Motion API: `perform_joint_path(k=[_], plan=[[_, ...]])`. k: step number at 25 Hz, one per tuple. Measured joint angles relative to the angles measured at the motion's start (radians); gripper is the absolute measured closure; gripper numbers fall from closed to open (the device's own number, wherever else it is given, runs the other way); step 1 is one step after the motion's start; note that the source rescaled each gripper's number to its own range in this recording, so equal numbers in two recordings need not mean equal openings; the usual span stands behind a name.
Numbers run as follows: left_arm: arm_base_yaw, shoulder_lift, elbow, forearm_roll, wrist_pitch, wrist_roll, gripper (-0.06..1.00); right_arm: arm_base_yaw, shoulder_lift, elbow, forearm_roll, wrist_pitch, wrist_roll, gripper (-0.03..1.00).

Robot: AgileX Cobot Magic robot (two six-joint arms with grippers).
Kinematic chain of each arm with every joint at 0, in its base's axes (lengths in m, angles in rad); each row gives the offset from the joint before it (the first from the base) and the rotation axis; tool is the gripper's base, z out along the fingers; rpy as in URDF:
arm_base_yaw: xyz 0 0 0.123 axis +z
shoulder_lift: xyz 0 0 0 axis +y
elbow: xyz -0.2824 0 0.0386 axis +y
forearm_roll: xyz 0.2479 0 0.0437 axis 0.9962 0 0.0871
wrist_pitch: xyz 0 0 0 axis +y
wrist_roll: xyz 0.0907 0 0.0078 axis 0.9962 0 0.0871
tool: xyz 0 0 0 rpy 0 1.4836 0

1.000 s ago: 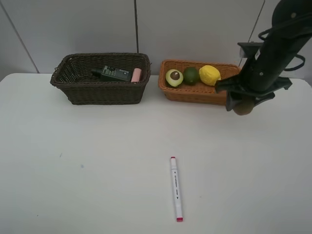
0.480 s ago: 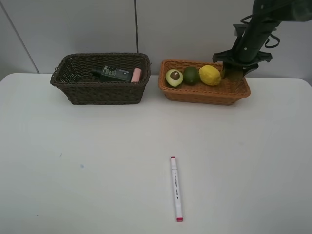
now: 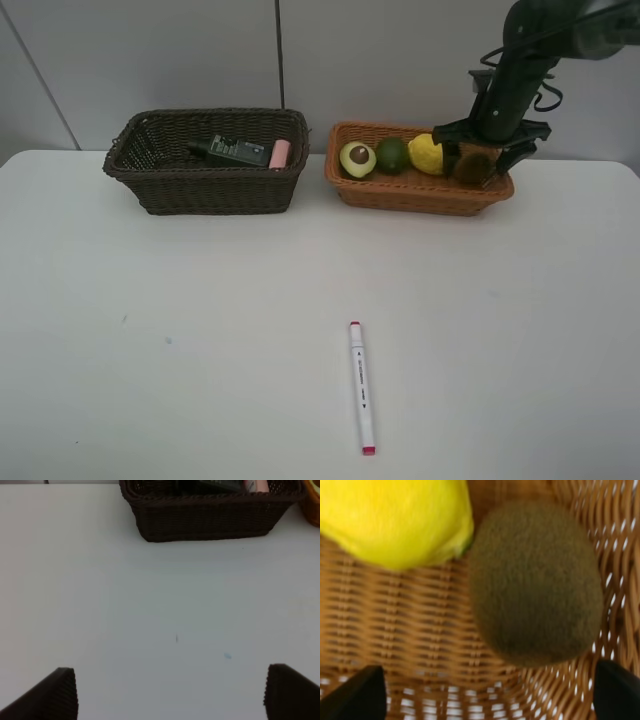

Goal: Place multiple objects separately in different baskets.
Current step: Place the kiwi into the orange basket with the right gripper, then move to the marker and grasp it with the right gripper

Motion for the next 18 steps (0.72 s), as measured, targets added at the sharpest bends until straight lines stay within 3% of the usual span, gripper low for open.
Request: perform_joint_path(k=[4,9,14,18], plan=[[0.000,0.000,0.000,0.000,0.000,0.000,0.00,0.012,-0.028,0.000,0.013,0.101,-0.002,-0.01],[0.000,0.000,0.000,0.000,0.000,0.000,0.00,0.076,-0.147,0.096,0.024,0.106,0.024,-0.01],[0.000,0.000,0.000,0.000,0.000,0.000,0.00,0.181,-0.327,0.323,0.119,0.106,0.071,-0.01],[0.000,0.000,0.000,0.000,0.000,0.000,0.00,0.331,-0.462,0.556,0.179,0.110,0.138,-0.01]])
